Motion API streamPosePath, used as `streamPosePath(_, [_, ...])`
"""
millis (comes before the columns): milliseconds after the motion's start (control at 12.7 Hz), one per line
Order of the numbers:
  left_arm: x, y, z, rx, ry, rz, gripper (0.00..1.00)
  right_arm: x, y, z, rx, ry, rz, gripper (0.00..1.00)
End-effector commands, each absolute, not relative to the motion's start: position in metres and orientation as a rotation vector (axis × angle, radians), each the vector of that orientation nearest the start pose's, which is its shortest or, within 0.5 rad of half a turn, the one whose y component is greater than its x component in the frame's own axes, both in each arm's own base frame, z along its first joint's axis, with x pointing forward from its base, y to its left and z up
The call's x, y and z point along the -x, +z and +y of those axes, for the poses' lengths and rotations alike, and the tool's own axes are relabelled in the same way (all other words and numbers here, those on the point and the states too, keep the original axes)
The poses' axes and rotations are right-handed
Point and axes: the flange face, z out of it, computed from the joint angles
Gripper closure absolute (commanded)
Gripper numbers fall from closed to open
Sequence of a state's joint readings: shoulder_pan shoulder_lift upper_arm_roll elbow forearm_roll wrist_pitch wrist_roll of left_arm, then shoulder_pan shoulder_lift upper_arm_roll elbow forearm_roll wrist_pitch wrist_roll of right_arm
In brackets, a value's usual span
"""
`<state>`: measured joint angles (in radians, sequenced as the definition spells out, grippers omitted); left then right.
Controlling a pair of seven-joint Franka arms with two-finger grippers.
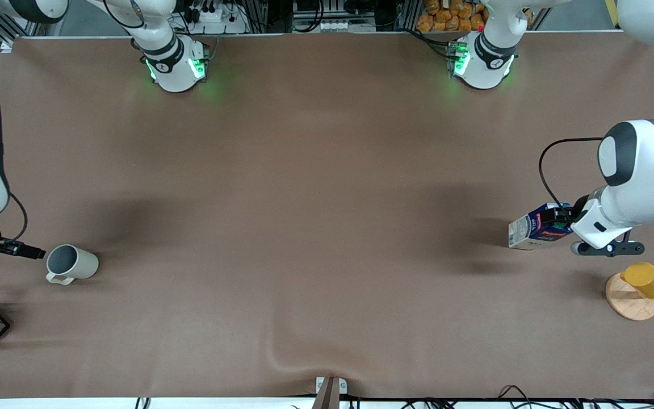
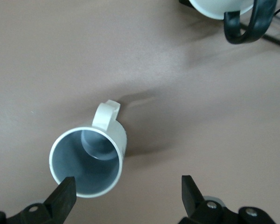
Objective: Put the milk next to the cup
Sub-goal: 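Grasp the milk carton with the left gripper while the right gripper reaches the mug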
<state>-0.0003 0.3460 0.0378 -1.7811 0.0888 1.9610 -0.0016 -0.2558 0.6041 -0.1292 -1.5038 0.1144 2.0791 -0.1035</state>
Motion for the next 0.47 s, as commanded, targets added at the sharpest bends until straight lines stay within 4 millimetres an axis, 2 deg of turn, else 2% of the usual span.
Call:
streamPosePath(0, [-0.626, 0.335, 0.028, 3.027, 0.278, 0.036, 0.0, -0.674, 0.316, -0.227, 2.977, 0.0, 0.668, 0.0])
streamPosePath(79, [-0.627, 0.327, 0.028, 3.029, 0.295, 0.035, 0.0, -0.677, 0.316, -0.22, 2.969, 0.003, 0.702, 0.0])
streamPosePath(157, [-0.629, 0.318, 0.028, 3.034, 0.295, 0.036, 0.0, -0.684, 0.316, -0.195, 2.992, 0.009, 0.654, 0.0])
streamPosePath(236, [-0.629, 0.316, 0.028, 3.034, 0.293, 0.036, 0.0, -0.686, 0.314, -0.187, 3.001, 0.012, 0.634, 0.0])
streamPosePath(393, [-0.629, 0.316, 0.028, 3.036, 0.299, 0.101, 0.01, -0.689, 0.288, -0.178, 3.004, 0.053, 0.622, 0.0])
